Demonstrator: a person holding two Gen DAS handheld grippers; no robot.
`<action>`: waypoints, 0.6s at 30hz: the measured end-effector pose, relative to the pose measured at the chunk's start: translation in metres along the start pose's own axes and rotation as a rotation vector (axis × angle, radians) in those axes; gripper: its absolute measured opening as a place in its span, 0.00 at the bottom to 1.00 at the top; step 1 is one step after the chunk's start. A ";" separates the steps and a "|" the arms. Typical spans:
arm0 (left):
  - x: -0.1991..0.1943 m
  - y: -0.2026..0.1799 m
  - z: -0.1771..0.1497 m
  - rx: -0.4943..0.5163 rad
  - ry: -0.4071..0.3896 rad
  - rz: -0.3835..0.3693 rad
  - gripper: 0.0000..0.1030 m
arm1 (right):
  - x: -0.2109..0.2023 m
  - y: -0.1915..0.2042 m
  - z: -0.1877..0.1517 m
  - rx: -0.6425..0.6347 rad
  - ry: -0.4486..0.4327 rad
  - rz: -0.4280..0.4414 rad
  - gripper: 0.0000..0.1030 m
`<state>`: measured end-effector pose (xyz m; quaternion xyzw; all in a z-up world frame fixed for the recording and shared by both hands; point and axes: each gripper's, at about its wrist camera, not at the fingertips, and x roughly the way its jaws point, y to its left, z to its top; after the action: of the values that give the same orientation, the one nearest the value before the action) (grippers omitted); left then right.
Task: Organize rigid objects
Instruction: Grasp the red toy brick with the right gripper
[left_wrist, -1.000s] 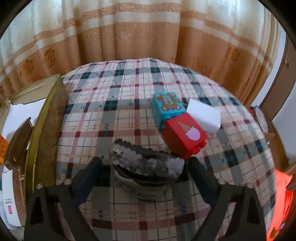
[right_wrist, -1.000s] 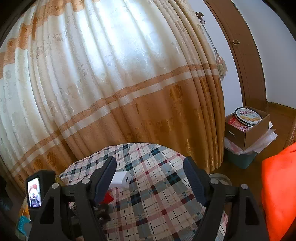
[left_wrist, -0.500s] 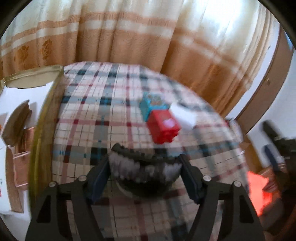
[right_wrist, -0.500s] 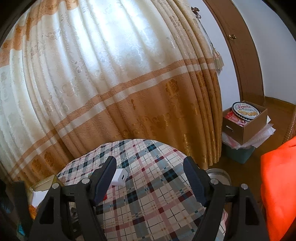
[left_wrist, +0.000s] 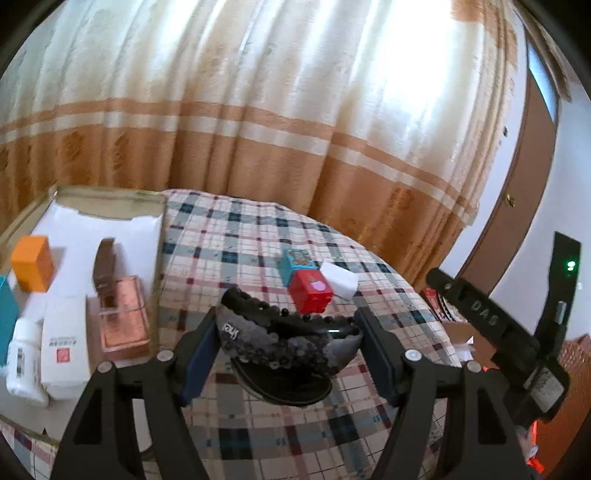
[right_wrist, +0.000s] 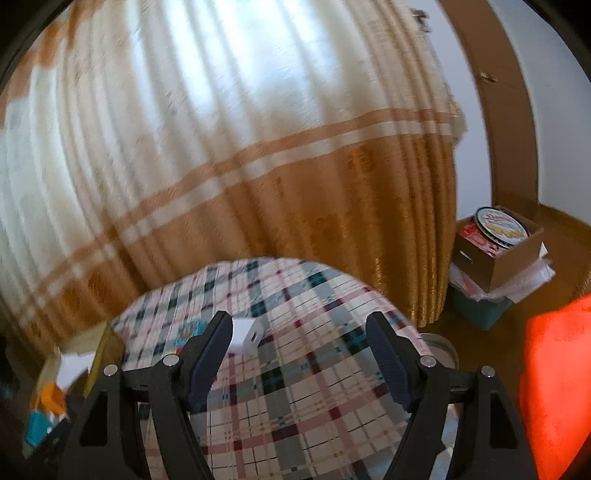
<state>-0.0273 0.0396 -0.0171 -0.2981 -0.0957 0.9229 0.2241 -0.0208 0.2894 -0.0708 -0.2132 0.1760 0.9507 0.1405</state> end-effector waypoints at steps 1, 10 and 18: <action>-0.002 0.003 -0.001 -0.006 -0.002 0.007 0.70 | 0.006 0.005 0.000 -0.027 0.030 0.015 0.74; -0.017 0.007 0.002 0.028 -0.057 0.071 0.70 | 0.054 0.044 -0.008 -0.105 0.258 0.196 0.74; -0.029 0.025 0.010 -0.011 -0.081 0.105 0.70 | 0.086 0.096 -0.026 -0.232 0.350 0.192 0.74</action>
<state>-0.0210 0.0031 -0.0020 -0.2664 -0.0942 0.9441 0.1699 -0.1193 0.2094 -0.1062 -0.3720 0.1064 0.9221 -0.0085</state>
